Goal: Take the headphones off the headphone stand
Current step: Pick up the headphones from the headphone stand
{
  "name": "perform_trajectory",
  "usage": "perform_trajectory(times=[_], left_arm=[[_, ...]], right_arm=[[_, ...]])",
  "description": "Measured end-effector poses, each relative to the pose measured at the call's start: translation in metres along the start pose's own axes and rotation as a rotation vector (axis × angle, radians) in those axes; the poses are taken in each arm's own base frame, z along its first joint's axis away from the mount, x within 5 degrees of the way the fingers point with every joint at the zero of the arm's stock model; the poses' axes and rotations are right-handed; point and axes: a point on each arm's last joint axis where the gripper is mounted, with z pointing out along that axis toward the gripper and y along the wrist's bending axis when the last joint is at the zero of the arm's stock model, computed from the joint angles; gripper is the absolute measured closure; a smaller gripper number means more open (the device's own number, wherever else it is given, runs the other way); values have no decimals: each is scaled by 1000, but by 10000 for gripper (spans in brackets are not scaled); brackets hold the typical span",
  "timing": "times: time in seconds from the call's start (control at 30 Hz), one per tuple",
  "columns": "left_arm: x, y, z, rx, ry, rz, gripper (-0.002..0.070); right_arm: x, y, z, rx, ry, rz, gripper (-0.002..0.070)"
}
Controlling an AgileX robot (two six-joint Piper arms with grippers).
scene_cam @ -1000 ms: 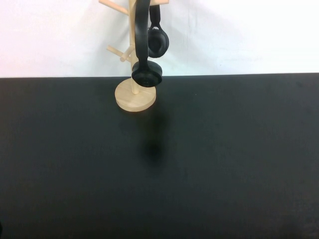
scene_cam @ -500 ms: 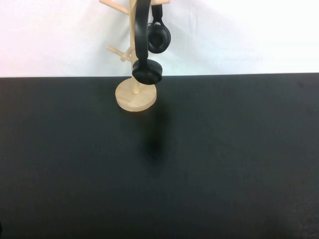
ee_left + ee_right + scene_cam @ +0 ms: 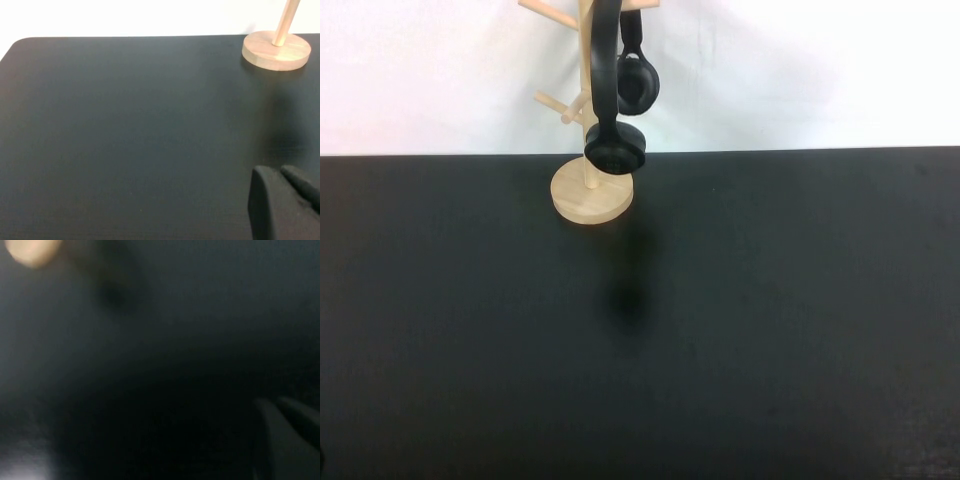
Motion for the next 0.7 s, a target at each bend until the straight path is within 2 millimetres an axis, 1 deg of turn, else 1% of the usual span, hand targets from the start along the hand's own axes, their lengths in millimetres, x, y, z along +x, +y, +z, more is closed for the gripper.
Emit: perform_trajectory(times=[0.13,0.2,0.27,0.4,0.47,0.57,0.67,0.7], left_arm=[[0,0,0,0,0,0,679],[0,0,0,0,0,0,679],[0,0,0,0,0,0,679],[0,0,0,0,0,0,679],[0,0,0,0,0,0,679],[0,0,0,0,0,0,679],[0,0,0,0,0,0,679],[0,0,0,0,0,0,679]], right_arm=[[-38,10,24,40,129,-67,685],[-56,16,37,24,167,-120,684],[-72,28,52,-22,195,-166,684],[-106,66,84,-165,188,-233,684],[-120,85,95,-223,162,-261,677],[-139,113,108,-312,131,-278,621],[-152,140,118,-411,107,-272,499],[-157,147,123,-445,104,-258,447]])
